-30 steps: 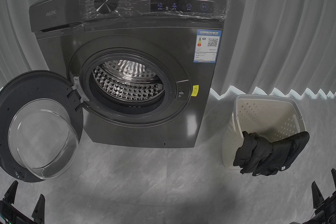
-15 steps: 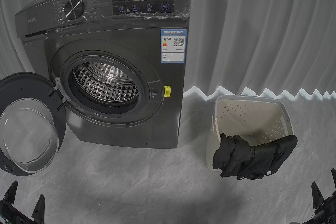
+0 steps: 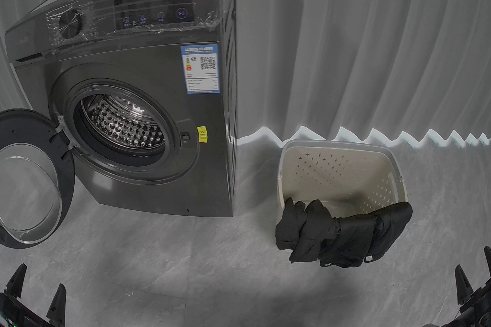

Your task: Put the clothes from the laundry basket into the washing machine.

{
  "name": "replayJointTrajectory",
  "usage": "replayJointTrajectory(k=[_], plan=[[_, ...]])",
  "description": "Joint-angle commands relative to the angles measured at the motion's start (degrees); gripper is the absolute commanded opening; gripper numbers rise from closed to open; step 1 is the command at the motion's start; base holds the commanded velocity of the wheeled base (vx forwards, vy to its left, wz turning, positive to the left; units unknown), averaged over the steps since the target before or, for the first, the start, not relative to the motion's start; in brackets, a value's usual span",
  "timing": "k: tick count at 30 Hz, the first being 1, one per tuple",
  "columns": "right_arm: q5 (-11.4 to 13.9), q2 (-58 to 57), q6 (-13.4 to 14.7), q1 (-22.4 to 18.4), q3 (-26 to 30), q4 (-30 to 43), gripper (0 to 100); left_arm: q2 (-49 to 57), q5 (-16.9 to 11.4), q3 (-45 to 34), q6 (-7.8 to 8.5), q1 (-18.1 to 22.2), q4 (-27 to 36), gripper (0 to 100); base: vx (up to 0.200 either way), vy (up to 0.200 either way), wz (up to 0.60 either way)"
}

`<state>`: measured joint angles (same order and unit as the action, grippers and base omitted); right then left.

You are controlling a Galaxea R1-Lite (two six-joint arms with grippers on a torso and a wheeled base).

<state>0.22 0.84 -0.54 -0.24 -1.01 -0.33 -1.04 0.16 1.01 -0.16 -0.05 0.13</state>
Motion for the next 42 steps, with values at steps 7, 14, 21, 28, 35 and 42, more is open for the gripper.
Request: replayJointTrajectory(k=[7,14,21,28,35,42], plan=[[-0.04,-0.84,0.27,-0.02,1.01,-0.29,100,1.04,0.02,-1.01,-0.02,-0.04,-0.05,100,0.000,-0.200,0.00],[0.66,-0.49,1.06,0.33,-10.50,-0.11,100,1.04,-0.07,-1.01,0.07,-0.04,-0.05,100,0.000,-0.086,0.00],[10.33,14.19,0.89,4.46,-13.14,10.26,100,1.04,-0.07,-1.01,0.07,0.05,-0.05,100,0.000,0.000,0.00],[14.46,36.60,-1.40,6.57,-12.00,-1.69,100,1.04,-0.07,-1.01,0.07,0.05,-0.05,100,0.000,0.000,0.00],[14.19,59.89,-1.49,11.93,-9.80,-19.97,100,1.04,-0.07,-1.01,0.07,0.05,-0.05,100,0.000,0.000,0.00],[13.84,73.69,-1.40,13.43,-9.89,-29.29,100,1.04,0.02,-1.01,-0.02,0.05,-0.05,100,0.000,-0.114,0.00]])
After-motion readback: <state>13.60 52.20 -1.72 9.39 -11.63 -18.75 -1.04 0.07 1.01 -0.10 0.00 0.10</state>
